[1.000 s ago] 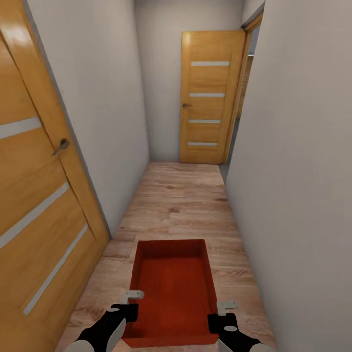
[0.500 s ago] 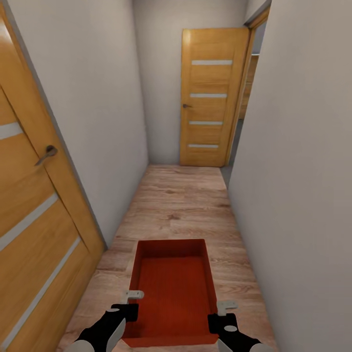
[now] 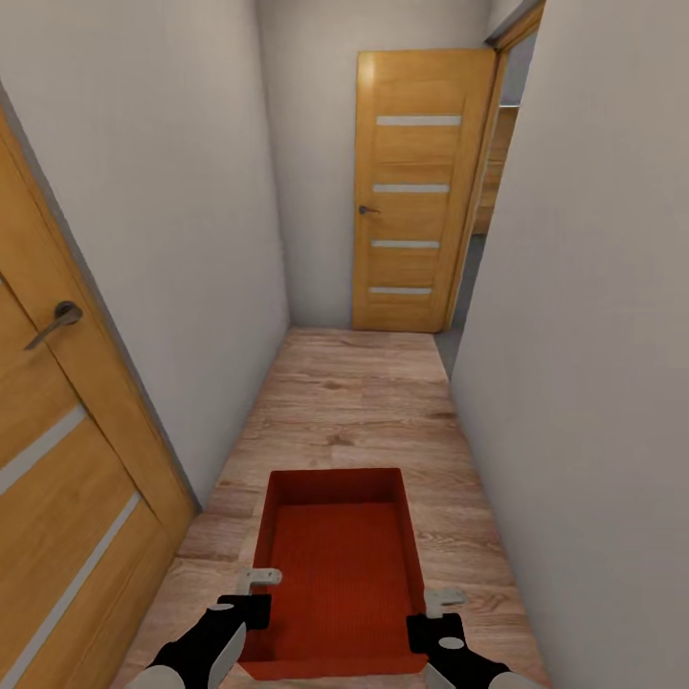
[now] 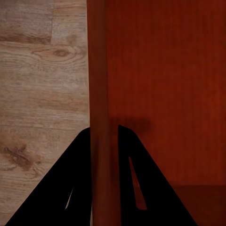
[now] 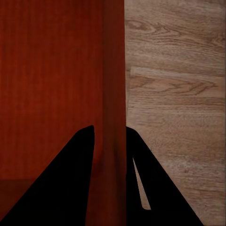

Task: Move the two storage containers from the living room to the garage. In the garage, place one container on the floor and stack the other container on top of it (either order is fine).

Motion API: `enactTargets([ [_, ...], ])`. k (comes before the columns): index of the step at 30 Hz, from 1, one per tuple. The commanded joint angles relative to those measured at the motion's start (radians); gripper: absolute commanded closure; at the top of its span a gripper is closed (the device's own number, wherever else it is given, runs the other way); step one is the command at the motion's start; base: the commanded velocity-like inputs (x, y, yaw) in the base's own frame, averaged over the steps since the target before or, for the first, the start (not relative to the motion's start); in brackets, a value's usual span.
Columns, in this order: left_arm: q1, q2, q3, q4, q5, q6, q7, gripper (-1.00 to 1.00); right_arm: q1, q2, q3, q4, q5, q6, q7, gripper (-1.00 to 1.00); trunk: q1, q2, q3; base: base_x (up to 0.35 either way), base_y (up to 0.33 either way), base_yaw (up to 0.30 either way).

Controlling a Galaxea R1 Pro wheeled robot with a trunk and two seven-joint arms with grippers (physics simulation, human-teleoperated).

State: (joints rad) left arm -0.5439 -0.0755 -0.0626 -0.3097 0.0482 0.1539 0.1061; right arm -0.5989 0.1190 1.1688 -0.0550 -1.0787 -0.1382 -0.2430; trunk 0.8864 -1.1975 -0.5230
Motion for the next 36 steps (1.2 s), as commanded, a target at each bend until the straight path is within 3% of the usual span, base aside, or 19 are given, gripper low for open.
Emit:
enactTargets([
  [1, 0.000, 0.013, 0.007, 0.001, -0.004, 0.007, 0.009, 1.00, -0.001, -0.025, 0.002, 0.004, -0.003, -0.027, -0.009, 1.00, 0.001, 0.000, -0.001, 0.324, 0.000, 0.000],
  [36, 0.000, 0.013, 0.007, 0.001, -0.004, 0.007, 0.009, 1.00, -0.001, -0.025, 0.001, 0.004, -0.003, -0.027, -0.009, 1.00, 0.001, 0.000, -0.001, 0.324, 0.000, 0.000],
])
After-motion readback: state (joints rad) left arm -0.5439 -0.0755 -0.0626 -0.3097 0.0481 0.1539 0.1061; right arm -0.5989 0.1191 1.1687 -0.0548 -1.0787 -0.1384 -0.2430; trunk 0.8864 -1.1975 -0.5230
